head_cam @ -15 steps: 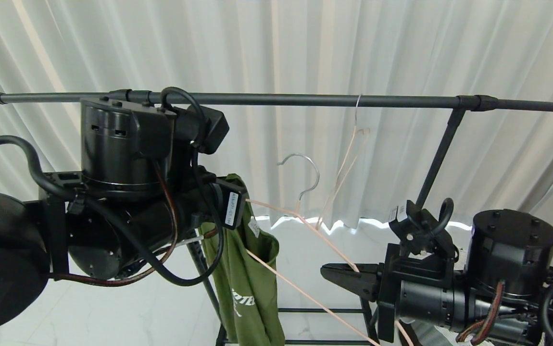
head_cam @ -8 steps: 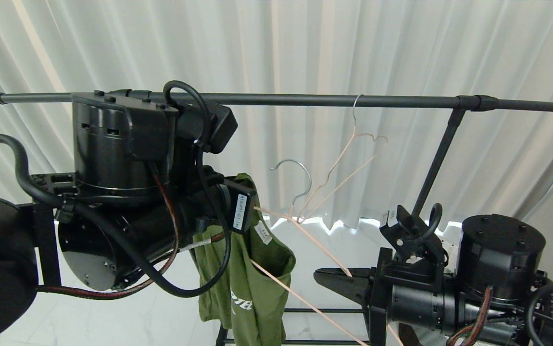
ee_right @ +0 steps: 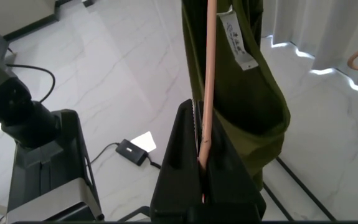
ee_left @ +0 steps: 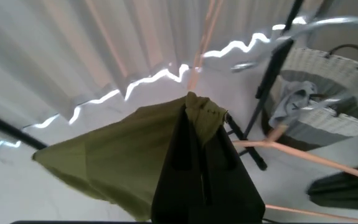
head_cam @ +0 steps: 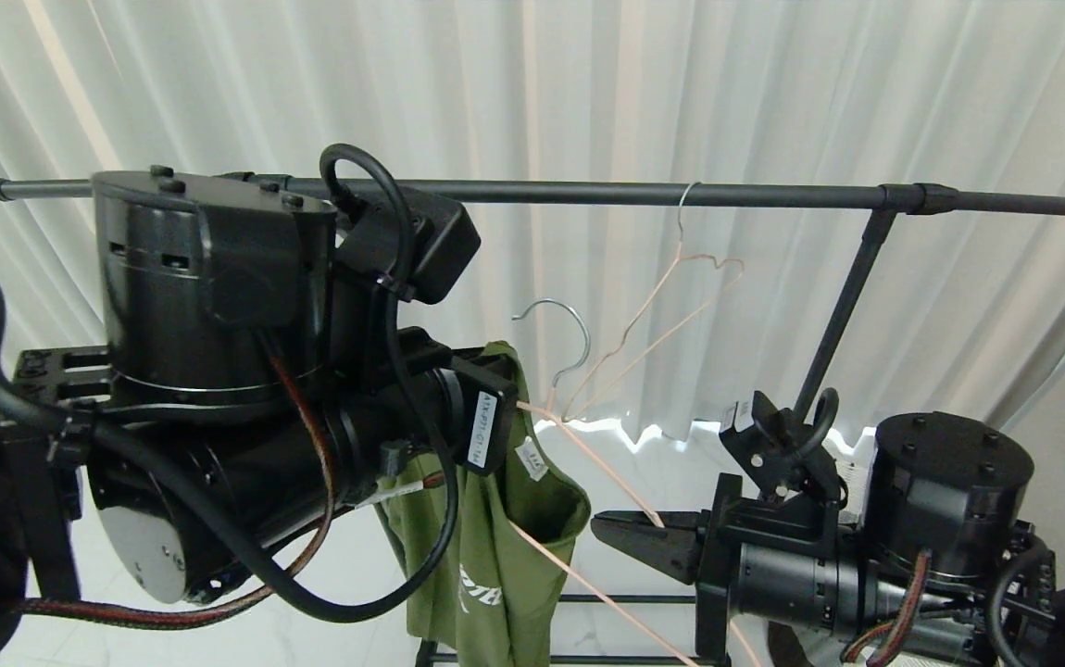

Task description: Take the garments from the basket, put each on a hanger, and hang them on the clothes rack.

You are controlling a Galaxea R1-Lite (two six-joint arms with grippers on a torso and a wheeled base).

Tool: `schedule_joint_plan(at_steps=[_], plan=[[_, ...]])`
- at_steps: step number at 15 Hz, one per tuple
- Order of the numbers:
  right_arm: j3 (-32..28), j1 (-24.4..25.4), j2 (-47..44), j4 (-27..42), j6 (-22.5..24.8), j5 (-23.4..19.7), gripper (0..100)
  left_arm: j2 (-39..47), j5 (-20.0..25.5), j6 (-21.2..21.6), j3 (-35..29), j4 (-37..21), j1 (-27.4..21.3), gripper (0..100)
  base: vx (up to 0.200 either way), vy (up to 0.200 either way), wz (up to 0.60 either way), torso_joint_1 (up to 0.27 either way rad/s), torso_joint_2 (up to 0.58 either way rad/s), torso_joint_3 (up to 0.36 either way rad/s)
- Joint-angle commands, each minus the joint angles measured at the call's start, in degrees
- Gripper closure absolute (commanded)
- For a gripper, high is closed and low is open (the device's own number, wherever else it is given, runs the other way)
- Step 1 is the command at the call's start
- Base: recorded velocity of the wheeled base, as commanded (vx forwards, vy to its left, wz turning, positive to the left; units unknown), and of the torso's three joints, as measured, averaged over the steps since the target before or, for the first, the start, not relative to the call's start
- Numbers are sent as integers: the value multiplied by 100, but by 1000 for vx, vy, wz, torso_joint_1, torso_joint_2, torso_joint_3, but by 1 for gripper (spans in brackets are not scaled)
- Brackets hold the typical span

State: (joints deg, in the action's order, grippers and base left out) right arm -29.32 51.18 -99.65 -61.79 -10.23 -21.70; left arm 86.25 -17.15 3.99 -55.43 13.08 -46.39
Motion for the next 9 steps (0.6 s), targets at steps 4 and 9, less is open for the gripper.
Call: schedule_joint_plan(at_steps=[4,9], plan=[[-232,-11,-46,-17,-85,-1,100,-179,45,6,217,2,-81,100,0,0,0,0,0,0],[-232,-20,-187,-509,-234,17,100,-266,221,14,270,2,-125,100,0,0,0,0,0,0]])
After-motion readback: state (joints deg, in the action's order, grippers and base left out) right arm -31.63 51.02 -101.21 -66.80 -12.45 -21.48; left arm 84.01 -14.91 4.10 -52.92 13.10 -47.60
